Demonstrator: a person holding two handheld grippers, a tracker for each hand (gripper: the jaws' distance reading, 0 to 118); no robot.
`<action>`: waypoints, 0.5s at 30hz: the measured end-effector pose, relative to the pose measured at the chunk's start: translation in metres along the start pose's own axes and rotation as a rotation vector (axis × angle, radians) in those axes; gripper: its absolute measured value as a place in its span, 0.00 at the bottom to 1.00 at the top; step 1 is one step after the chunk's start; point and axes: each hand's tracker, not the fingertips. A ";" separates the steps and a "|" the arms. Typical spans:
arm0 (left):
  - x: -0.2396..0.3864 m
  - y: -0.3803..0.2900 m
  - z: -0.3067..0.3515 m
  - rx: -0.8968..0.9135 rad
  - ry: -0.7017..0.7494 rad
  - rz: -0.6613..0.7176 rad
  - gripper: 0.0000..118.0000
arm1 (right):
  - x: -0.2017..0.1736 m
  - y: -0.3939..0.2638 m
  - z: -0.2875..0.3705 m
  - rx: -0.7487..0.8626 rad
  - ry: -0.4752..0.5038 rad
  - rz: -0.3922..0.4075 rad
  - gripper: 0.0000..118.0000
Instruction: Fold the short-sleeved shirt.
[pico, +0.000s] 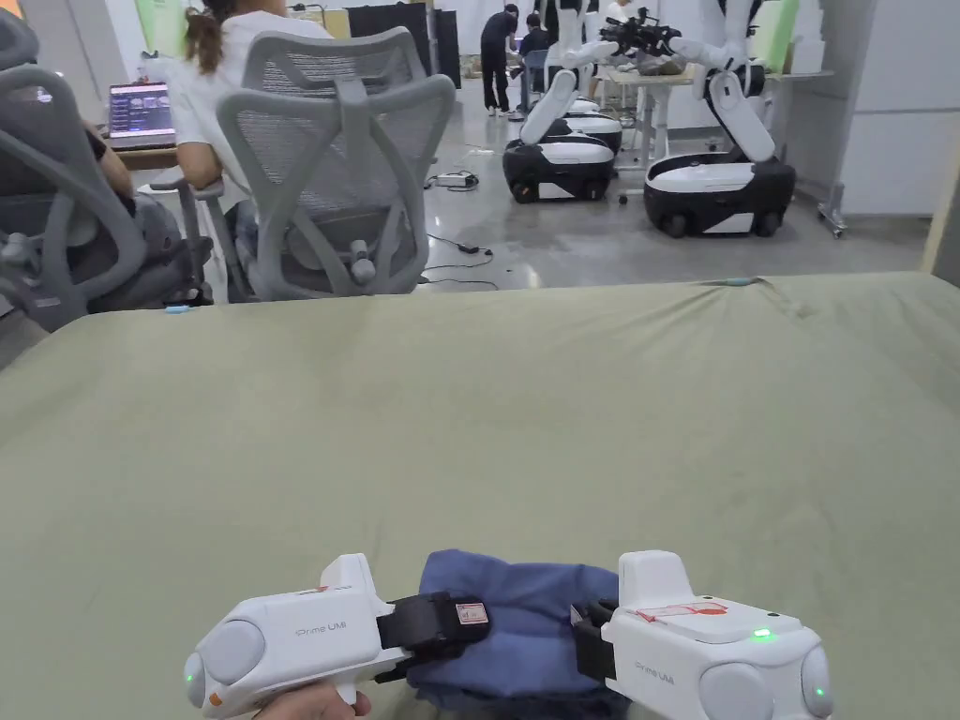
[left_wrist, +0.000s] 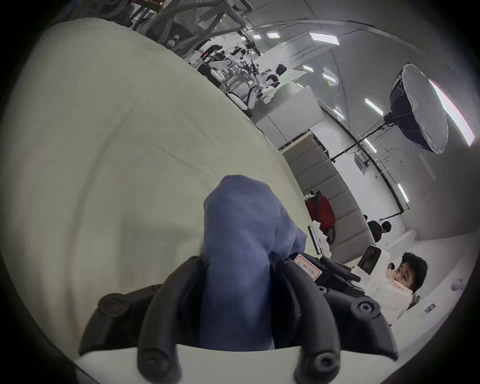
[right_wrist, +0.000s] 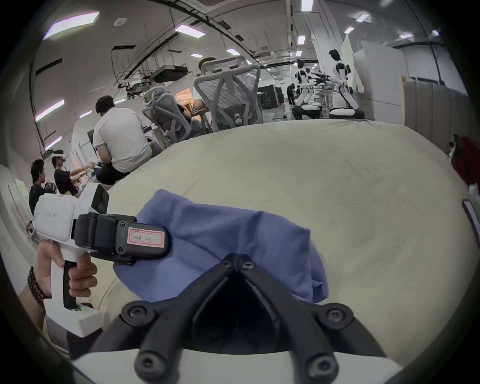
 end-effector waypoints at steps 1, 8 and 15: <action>-0.010 0.007 0.009 0.007 0.006 -0.003 0.29 | -0.012 0.004 -0.004 -0.002 -0.007 0.019 0.00; -0.080 0.046 0.104 0.066 0.066 -0.019 0.29 | -0.102 0.027 -0.025 0.048 -0.037 0.141 0.00; -0.183 0.098 0.232 0.166 0.147 -0.009 0.29 | -0.210 0.044 -0.085 0.347 -0.035 0.279 0.00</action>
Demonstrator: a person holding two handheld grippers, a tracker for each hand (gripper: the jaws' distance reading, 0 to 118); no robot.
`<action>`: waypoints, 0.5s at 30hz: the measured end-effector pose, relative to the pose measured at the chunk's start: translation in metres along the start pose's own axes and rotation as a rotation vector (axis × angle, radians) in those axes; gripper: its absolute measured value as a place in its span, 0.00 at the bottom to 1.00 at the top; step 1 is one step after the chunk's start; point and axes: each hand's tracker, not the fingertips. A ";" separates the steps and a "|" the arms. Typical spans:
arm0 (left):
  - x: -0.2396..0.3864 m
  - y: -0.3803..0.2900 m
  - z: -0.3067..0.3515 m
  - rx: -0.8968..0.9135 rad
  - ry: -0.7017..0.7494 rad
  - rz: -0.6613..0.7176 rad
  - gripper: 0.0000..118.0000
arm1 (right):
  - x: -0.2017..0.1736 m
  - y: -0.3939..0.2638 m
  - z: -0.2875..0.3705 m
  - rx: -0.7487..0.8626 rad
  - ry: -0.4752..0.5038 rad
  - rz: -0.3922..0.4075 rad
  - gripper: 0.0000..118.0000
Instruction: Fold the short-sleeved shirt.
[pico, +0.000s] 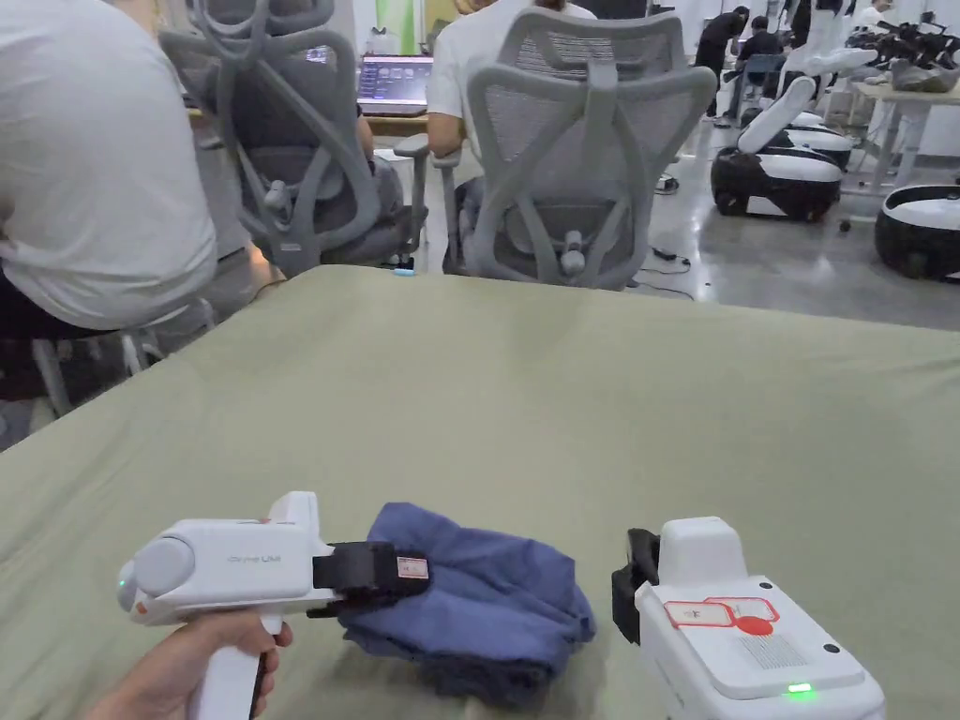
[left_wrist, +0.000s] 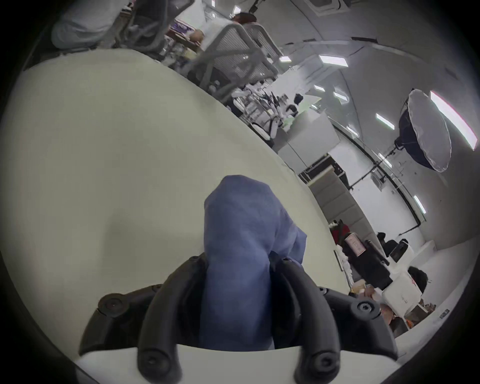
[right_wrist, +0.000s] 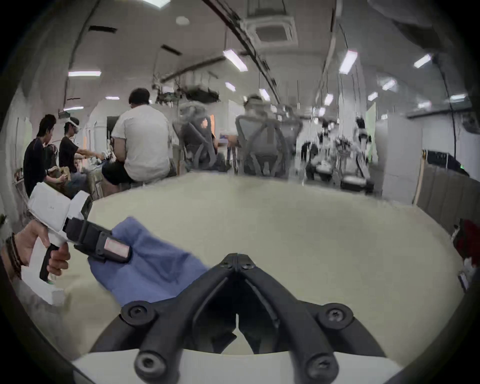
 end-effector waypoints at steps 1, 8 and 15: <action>-0.017 0.010 0.015 0.010 0.004 0.006 0.29 | -0.014 0.003 -0.012 0.019 0.028 0.006 0.00; -0.120 0.057 0.095 0.100 0.113 0.094 0.29 | -0.081 0.016 -0.076 0.084 0.049 0.054 0.00; -0.137 0.045 0.098 0.133 0.136 0.181 0.33 | -0.095 0.021 -0.081 0.060 0.127 0.038 0.00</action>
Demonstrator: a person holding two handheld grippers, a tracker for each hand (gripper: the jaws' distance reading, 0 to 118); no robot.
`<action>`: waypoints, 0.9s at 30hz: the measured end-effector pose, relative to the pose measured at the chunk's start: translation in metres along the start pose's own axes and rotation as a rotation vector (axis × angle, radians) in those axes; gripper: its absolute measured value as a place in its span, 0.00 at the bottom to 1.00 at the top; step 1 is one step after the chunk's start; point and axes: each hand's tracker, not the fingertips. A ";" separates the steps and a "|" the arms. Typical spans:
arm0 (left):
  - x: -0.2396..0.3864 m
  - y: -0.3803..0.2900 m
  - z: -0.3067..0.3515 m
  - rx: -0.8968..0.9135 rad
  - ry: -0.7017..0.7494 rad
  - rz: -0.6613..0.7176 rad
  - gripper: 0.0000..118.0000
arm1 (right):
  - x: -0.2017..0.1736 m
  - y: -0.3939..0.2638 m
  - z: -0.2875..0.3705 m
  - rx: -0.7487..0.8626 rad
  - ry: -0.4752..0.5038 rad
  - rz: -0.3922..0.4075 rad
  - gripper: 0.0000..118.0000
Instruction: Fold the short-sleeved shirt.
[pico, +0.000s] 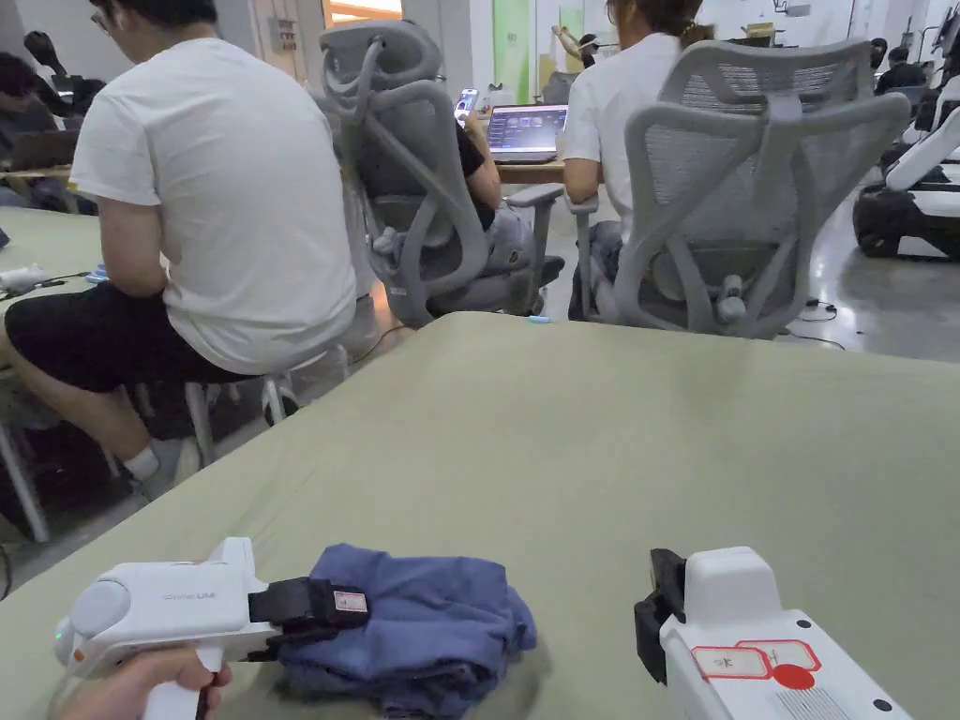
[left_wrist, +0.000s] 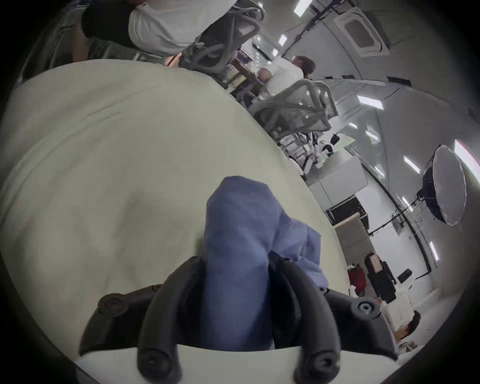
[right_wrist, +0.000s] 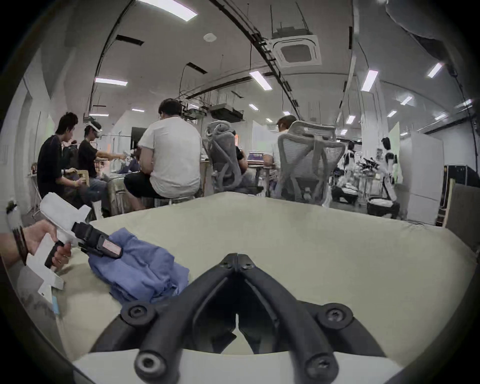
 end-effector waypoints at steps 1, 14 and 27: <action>0.003 -0.001 0.001 0.025 0.024 -0.020 0.42 | 0.001 0.000 0.001 -0.003 0.008 0.000 0.00; 0.089 -0.022 0.080 0.570 0.517 -0.383 0.03 | 0.012 0.021 0.036 0.038 0.073 -0.015 0.00; 0.267 -0.146 -0.014 0.730 0.521 -0.742 0.00 | 0.090 0.055 0.091 0.133 -0.039 -0.015 0.01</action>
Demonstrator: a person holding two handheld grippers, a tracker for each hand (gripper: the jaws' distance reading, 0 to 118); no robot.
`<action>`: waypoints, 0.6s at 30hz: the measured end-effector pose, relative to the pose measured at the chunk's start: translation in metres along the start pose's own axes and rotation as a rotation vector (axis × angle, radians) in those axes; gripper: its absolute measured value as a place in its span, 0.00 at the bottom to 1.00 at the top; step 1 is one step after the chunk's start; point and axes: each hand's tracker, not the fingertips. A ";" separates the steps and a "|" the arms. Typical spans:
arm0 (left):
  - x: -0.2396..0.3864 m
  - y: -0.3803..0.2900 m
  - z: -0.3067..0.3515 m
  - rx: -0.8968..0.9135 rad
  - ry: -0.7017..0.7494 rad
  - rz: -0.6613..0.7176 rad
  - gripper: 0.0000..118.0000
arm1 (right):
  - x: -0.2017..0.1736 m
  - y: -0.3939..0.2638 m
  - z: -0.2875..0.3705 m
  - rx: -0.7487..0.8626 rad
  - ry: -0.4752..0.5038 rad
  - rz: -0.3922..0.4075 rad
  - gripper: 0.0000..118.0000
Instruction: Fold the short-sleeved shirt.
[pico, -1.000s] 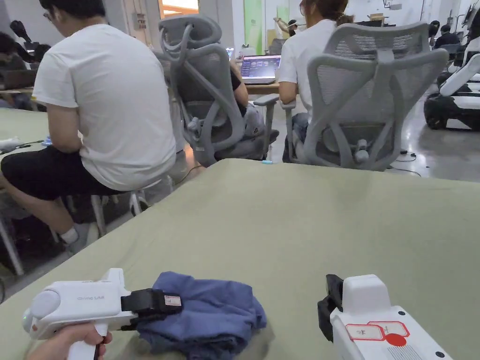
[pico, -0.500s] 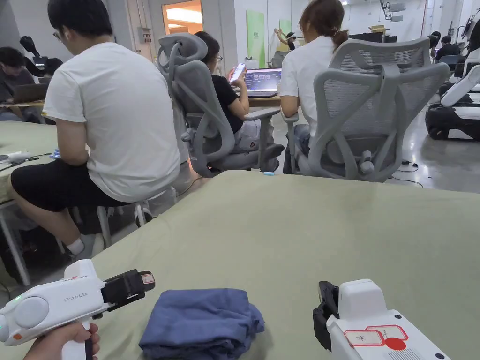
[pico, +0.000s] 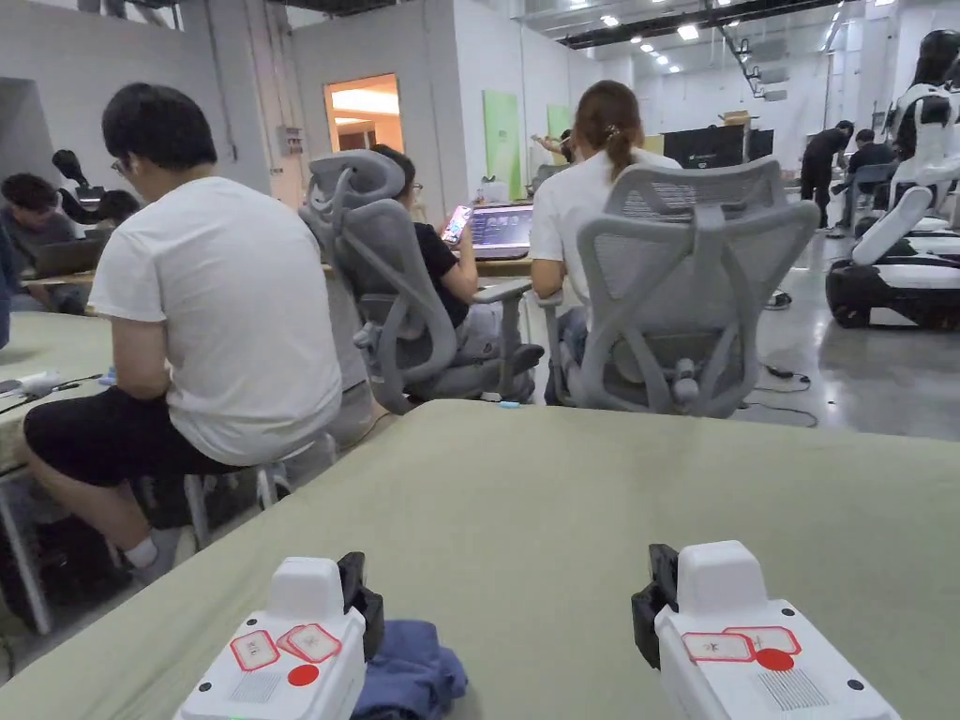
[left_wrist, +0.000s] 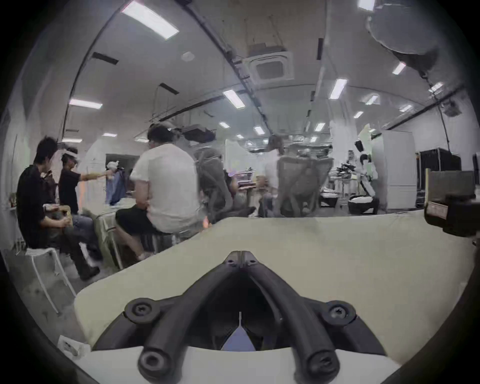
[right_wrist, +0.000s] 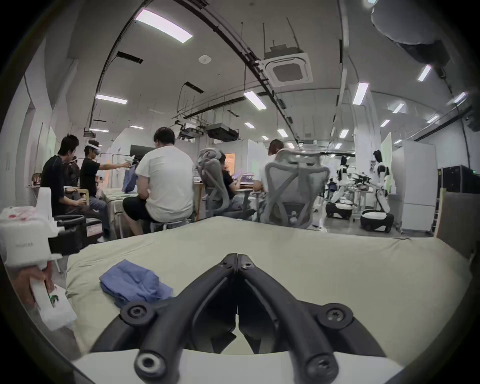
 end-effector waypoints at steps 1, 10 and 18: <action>0.022 0.006 -0.001 0.022 -0.037 0.009 0.00 | 0.015 0.005 0.009 0.003 -0.014 0.001 0.01; 0.233 0.076 -0.005 0.084 -0.278 0.107 0.00 | 0.203 0.040 0.116 0.063 -0.336 0.033 0.01; 0.356 0.100 0.012 0.076 -0.400 0.081 0.00 | 0.315 0.034 0.190 0.052 -0.538 0.026 0.01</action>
